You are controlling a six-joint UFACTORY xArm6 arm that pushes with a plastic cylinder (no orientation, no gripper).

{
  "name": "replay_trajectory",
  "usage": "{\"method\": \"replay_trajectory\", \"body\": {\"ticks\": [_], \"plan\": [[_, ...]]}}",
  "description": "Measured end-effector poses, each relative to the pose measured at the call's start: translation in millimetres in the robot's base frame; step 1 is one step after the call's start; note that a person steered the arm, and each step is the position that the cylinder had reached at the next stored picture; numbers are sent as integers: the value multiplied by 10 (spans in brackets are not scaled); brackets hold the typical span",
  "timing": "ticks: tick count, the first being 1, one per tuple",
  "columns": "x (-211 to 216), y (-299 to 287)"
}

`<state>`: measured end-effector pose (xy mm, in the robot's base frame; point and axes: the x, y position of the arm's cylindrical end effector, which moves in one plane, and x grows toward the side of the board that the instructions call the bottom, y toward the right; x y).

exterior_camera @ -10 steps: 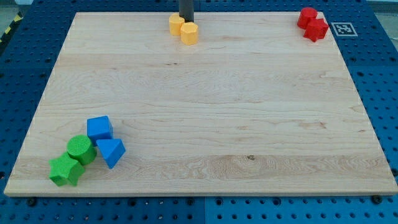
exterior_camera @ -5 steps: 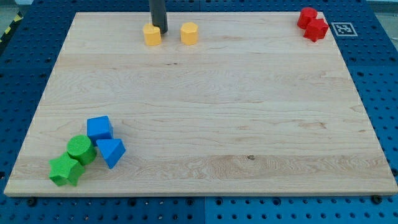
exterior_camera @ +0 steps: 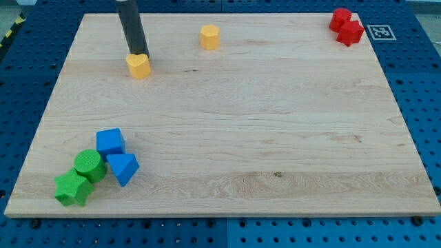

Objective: Push the yellow heart into the blue cube

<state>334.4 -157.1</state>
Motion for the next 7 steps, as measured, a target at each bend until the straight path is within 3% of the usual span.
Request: {"method": "replay_trajectory", "body": {"ticks": [5,7], "plan": [[1231,-1],[1473,0]]}}
